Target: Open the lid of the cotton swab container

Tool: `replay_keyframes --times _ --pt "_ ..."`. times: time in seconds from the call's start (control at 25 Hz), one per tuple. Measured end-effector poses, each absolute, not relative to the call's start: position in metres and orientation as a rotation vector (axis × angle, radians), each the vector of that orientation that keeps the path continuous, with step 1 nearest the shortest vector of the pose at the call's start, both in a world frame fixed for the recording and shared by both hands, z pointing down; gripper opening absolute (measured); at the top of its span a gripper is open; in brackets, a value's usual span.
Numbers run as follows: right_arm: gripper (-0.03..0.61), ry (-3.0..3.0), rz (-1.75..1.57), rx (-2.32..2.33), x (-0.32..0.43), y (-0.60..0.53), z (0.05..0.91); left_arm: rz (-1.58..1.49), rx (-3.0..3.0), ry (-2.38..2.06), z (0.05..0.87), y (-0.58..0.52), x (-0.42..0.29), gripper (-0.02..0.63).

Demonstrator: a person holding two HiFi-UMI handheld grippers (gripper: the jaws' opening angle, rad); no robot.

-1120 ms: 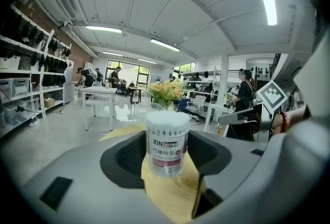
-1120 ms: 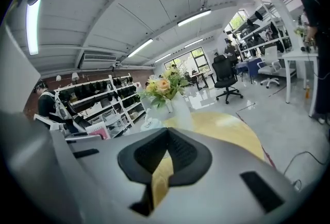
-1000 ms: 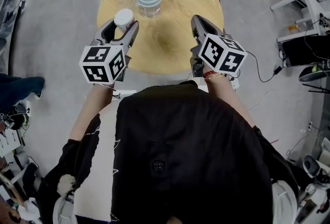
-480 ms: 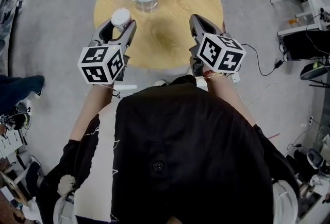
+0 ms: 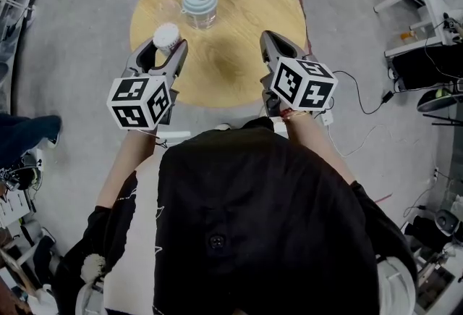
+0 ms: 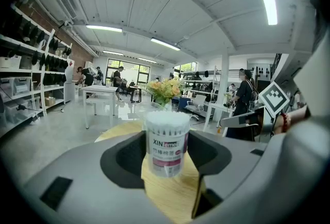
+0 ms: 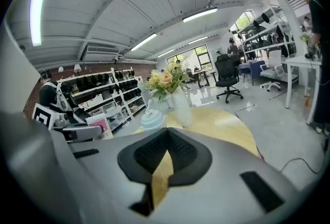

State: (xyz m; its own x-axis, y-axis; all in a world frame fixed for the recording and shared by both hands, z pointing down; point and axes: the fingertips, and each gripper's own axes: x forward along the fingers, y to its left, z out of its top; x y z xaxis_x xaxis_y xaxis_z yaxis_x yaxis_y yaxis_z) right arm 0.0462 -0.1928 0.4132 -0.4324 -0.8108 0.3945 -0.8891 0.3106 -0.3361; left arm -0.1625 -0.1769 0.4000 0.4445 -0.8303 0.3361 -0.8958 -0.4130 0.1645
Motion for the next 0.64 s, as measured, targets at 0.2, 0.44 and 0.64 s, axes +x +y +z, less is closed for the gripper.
replay_keyframes --times 0.2,0.44,0.64 --pt "0.002 -2.425 0.751 1.578 0.0452 -0.1918 0.4087 0.286 2.383 -1.488 0.3969 -0.1745 -0.1639 0.261" --pt "0.002 -2.427 0.737 1.563 0.0427 -0.1901 0.4113 0.278 2.379 -1.501 0.3957 -0.1725 -0.1658 0.261" --pt "0.002 -2.428 0.737 1.551 0.0382 -0.1893 0.4142 0.283 2.376 -1.498 0.3975 -0.1704 -0.1672 0.261"
